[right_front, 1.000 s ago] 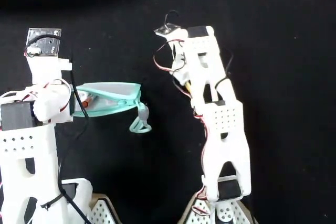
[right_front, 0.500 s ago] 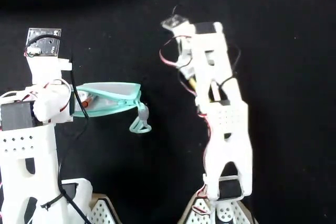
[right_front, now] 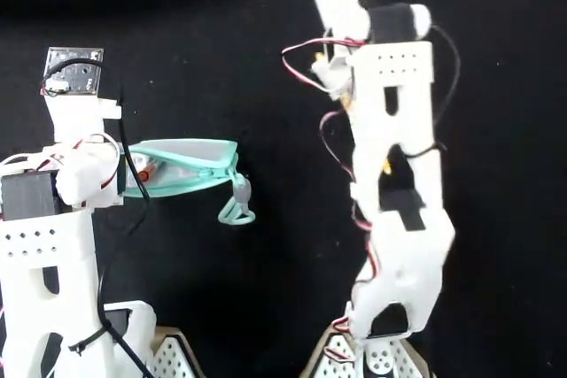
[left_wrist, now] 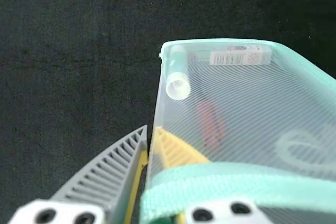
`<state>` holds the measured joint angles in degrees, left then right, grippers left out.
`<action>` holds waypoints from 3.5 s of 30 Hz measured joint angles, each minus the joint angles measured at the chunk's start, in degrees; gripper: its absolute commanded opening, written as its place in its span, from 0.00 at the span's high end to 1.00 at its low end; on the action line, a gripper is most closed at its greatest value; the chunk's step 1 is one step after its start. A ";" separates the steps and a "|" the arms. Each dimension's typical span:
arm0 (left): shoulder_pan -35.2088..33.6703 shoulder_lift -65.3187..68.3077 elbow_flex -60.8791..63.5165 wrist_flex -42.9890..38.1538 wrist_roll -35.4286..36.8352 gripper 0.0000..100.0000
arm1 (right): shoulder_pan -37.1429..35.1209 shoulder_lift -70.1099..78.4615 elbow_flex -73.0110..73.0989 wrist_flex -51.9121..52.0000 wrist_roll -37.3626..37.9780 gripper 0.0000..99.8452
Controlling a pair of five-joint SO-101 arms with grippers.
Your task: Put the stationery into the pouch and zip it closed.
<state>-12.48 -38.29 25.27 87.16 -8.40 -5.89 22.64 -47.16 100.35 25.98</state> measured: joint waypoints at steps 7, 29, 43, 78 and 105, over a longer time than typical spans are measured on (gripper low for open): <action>0.00 0.00 0.00 0.00 0.00 0.97 | -2.46 -16.44 3.52 0.18 -6.15 0.99; 0.00 0.00 0.00 0.00 0.00 0.97 | -36.04 -85.45 63.56 -39.03 -9.58 0.99; 0.00 0.00 0.00 0.00 0.00 0.97 | -46.42 -96.53 103.74 -90.46 -10.99 0.99; 0.00 0.00 0.00 0.00 0.00 0.97 | -52.40 -97.41 102.68 -82.37 -11.52 0.99; 0.00 0.00 0.00 0.00 0.00 0.97 | -31.03 -97.85 90.90 -53.19 -11.43 0.80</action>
<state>-12.48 -38.29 25.27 87.16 -8.40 -36.92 -75.21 43.74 47.16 14.55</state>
